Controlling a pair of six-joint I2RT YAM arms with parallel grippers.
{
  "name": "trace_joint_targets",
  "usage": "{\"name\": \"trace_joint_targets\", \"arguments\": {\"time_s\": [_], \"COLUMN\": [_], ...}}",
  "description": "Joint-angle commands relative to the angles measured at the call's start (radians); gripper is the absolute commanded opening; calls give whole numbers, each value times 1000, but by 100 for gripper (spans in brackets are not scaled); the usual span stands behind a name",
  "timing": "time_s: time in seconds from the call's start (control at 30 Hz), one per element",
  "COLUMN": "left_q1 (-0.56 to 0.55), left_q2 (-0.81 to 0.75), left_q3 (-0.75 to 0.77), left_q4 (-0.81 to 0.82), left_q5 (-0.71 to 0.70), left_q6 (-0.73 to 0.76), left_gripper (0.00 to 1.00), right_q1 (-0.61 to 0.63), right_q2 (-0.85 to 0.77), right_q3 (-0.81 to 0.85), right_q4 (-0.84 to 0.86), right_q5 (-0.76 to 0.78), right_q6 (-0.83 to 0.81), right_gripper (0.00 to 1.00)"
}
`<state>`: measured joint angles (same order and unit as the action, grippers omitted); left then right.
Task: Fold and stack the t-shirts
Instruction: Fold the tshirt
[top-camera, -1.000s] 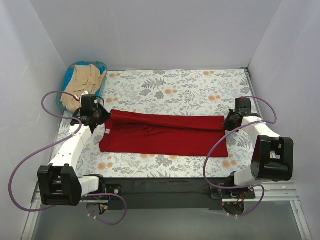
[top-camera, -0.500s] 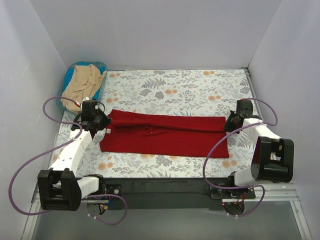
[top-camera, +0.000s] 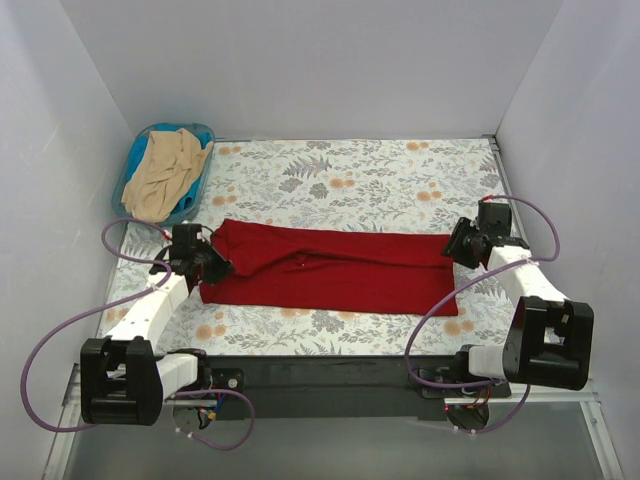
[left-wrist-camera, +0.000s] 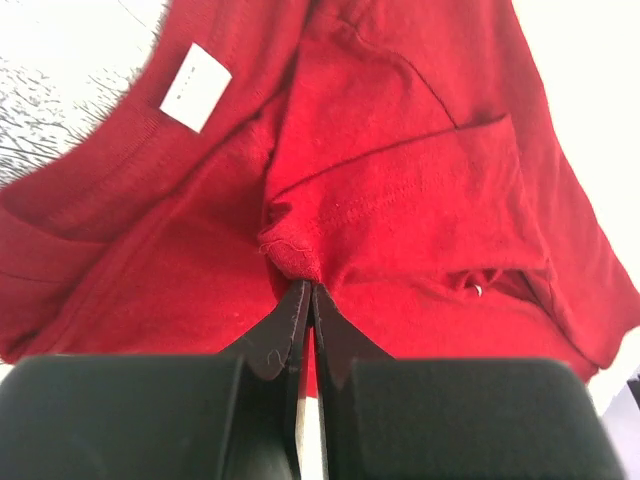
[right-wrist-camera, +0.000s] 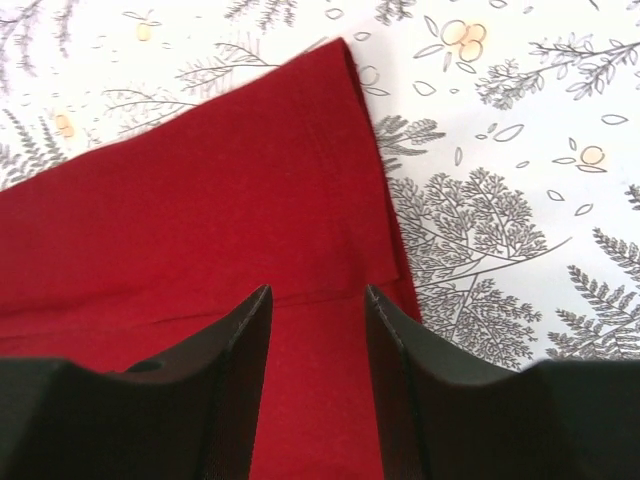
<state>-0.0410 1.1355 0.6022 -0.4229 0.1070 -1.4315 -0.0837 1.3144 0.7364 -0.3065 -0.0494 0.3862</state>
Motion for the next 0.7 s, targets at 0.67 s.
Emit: {"name": "trace_joint_targets", "arguments": {"time_s": [0.67], "left_q1": [6], "left_q2": [-5], "left_q3": [-39], "left_q4": [50], "left_q5": [126], "left_q6": [14], "left_gripper": [1], "right_q1": [791], "right_q2": [465], "right_q3": [599], "right_q4": [184], "right_q5": [-49], "right_q6": [-139], "right_gripper": [51]}}
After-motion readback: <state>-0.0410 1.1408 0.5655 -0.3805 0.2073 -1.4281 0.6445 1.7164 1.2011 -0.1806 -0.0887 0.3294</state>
